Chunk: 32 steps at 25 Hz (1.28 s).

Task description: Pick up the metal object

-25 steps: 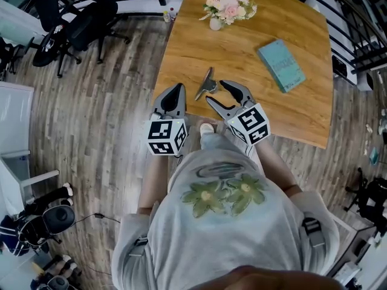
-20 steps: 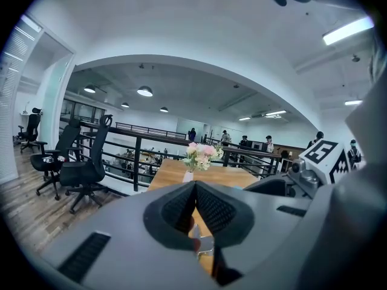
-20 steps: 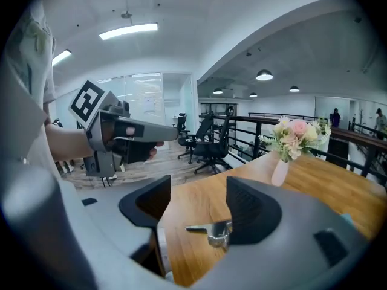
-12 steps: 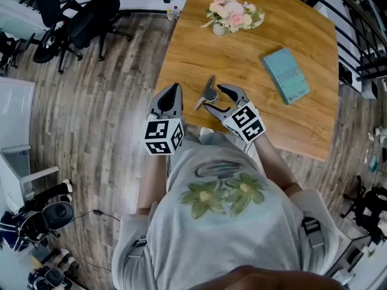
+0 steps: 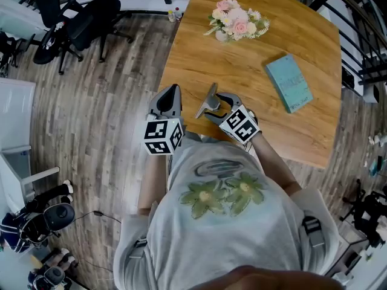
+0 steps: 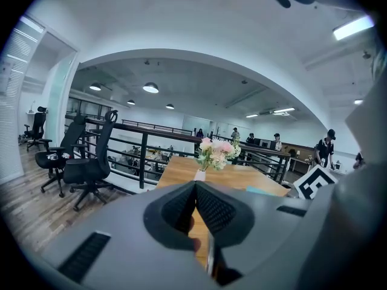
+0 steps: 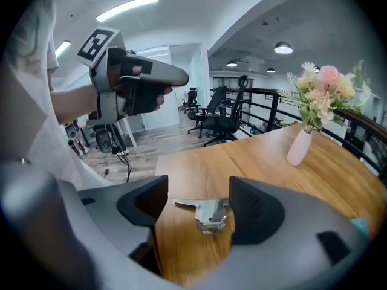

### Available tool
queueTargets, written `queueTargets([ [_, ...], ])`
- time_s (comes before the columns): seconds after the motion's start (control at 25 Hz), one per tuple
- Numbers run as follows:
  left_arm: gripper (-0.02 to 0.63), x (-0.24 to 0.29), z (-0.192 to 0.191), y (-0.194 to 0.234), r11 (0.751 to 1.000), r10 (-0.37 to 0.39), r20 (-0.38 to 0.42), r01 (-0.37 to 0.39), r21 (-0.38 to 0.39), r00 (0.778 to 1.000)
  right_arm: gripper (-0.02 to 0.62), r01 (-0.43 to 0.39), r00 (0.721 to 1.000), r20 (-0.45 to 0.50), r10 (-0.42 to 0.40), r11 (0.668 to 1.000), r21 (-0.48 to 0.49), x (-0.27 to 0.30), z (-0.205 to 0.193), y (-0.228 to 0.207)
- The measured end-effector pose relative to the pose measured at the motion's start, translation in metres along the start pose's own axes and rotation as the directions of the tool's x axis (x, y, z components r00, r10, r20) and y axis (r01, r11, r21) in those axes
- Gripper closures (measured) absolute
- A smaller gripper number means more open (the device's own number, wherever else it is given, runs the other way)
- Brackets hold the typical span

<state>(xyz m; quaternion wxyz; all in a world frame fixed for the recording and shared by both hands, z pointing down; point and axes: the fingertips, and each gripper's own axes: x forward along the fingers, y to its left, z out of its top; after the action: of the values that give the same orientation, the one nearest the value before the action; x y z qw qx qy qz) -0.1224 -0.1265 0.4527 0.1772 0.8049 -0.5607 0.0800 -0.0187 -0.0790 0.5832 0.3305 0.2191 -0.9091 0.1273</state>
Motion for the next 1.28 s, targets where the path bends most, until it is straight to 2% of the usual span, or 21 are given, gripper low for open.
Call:
queueTargets([
  [0.28, 0.595, 0.018, -0.008, 0.008, 1.000, -0.002, -0.036, 0.001, -0.010, 0.999, 0.295, -0.040, 0.993, -0.112, 0.040, 0.999, -0.002, 0.025, -0.027, -0.004],
  [0.8, 0.595, 0.035, -0.026, 0.014, 1.000, 0.001, -0.093, -0.003, -0.030, 0.996, 0.295, -0.067, 0.971, -0.229, 0.070, 0.998, 0.019, 0.063, -0.063, -0.014],
  [1.28, 0.595, 0.035, -0.037, 0.013, 0.999, 0.005, -0.124, -0.010, -0.040, 0.992, 0.295, -0.059, 0.945, -0.322, 0.052, 0.998, -0.013, 0.084, -0.091, -0.017],
])
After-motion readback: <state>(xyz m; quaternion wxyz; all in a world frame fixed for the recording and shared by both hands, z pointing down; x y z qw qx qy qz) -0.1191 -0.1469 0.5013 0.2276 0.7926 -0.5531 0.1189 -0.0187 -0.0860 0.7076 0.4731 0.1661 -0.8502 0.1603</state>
